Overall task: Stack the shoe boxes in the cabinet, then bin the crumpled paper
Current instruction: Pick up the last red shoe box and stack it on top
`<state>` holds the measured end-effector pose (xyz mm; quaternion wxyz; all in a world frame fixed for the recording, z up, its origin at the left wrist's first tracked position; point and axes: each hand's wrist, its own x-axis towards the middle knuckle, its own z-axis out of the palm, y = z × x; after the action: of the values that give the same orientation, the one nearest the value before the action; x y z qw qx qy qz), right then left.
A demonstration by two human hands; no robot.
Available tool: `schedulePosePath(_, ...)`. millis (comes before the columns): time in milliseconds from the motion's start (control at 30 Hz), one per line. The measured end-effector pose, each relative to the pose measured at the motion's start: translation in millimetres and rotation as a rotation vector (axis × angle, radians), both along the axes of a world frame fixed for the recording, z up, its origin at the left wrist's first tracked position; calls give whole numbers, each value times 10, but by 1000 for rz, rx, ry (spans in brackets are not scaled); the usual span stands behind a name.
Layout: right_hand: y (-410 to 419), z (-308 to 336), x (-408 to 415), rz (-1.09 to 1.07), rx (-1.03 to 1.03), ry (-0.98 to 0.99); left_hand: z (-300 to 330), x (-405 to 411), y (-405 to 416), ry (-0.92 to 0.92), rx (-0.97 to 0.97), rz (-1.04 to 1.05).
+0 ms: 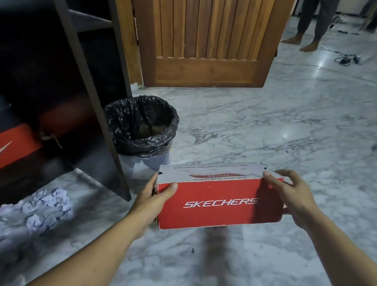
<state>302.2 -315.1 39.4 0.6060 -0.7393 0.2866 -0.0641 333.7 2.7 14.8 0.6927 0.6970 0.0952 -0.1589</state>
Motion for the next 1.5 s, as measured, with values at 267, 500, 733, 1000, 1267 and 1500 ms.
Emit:
schedulePosePath(267,152,997,-563,223,-57,108,801,-459,404,-48,27,0)
schedulePosePath(500,560,1881,-1088,428,-155,57,1521,-902,957,-81,89,-69)
schedulePosePath(733,1212,2534,-1258,623,-149,-37,2271,-1227,1845,-88,182,-84)
schedulePosePath(1000,2302,3143,-956,817,-108,-271,3245,-1588,2873,-265,265,175)
schedulePosePath(1267,3328,3759,-568,852,-105,-489,4079,-1836,3639,-431,288,390)
schedulePosePath(1500,4013,4581,-286,847,-74,-683,5021,-1858,4185,-595,354,482)
